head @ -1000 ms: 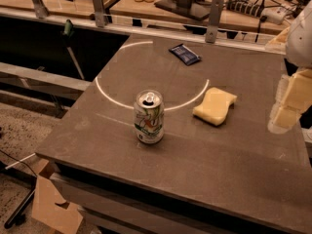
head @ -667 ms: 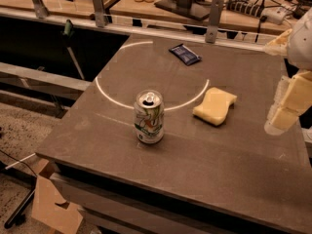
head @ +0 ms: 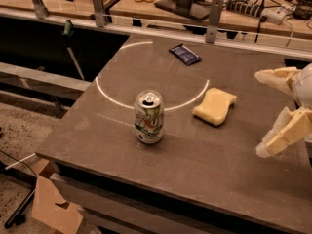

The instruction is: Move 7up can near rxbar blueberry

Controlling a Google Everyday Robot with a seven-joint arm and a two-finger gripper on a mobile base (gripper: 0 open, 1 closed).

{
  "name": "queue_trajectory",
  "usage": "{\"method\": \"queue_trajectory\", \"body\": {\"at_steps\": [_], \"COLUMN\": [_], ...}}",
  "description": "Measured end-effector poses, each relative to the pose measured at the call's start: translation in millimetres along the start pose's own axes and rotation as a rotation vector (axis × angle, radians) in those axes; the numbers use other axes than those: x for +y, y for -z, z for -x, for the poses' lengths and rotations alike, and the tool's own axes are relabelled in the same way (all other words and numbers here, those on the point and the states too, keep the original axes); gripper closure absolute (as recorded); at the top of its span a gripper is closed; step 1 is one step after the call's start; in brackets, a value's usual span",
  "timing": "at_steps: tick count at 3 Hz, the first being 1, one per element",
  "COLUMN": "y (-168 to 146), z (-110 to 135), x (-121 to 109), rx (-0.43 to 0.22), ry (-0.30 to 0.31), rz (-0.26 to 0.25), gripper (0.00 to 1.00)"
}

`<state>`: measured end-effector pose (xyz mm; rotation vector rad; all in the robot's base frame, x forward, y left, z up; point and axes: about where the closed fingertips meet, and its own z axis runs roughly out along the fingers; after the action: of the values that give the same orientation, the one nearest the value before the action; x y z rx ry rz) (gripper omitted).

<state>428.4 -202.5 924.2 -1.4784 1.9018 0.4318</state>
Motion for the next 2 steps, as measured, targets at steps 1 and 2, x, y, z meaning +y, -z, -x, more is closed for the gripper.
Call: {"method": "queue_trajectory", "body": {"at_steps": [1, 2], "y": [-16.3, -12.4], "z": [36.5, 66.5], "x": [18.2, 25.0], "rx": [-0.226, -0.321], "ry": [-0.014, -0.022], "rz": [0.051, 0.074], "gripper": [0.0, 0.0]}}
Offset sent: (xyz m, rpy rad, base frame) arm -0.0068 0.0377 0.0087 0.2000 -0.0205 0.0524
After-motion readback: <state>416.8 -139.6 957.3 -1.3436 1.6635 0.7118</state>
